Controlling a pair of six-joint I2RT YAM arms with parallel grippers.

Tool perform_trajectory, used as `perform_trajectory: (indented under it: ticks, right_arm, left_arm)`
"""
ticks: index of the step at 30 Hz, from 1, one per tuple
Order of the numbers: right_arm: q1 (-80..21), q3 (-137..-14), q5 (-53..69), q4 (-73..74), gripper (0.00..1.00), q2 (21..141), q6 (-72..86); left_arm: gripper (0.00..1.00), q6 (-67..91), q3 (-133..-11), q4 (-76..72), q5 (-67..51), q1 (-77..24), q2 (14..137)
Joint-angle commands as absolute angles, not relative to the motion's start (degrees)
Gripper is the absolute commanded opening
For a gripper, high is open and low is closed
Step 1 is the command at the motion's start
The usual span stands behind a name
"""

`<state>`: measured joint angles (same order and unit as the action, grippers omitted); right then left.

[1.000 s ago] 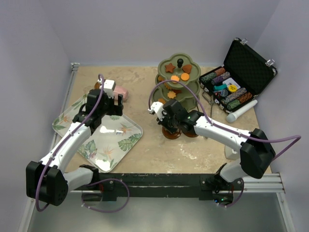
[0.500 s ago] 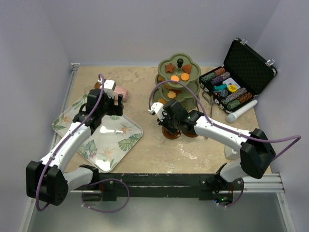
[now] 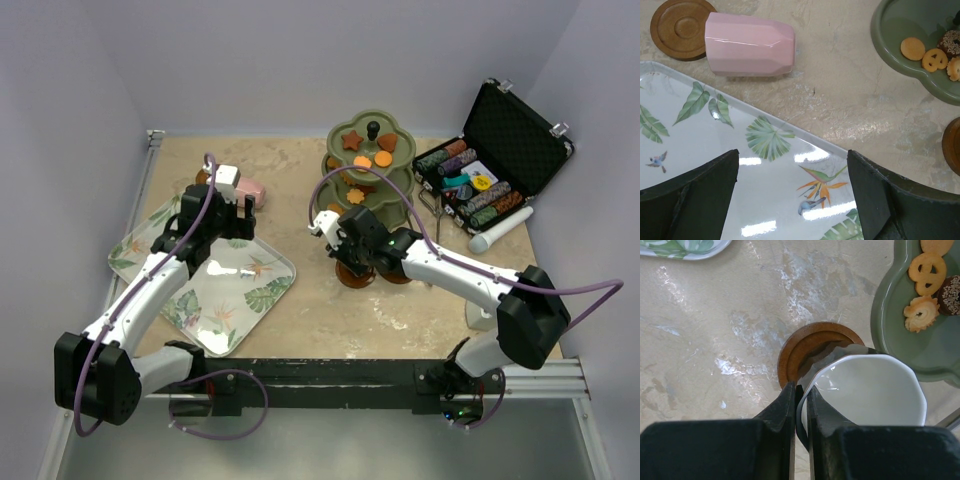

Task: Serve the afternoon tea
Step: Place the cup on the coaster.

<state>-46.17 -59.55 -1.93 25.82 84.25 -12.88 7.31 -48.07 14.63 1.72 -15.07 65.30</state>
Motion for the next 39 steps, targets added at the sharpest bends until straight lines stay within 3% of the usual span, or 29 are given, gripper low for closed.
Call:
perform_trajectory:
  ticks: [1, 24, 33, 39]
  right_arm:
    - [-45.7, -62.2, -5.3, 23.5, 0.14, 82.6, -13.3]
    - [-45.6, -61.9, -10.1, 22.5, 0.46, 80.3, -11.9]
    - [-45.7, -63.8, -10.4, 23.3, 0.52, 77.4, -10.9]
    - [-45.6, -66.5, -8.9, 21.5, 0.53, 75.2, -10.3]
  left_arm:
    - [0.94, 7.0, -48.1, 13.3, 1.2, -15.0, 65.3]
    - [0.93, 7.0, -48.2, 13.4, 1.4, -15.0, 65.1]
    - [0.96, 8.3, -48.6, 11.6, 3.2, -14.9, 65.0]
    - [0.96, 10.8, -55.6, 11.6, 2.4, -10.4, 71.3]
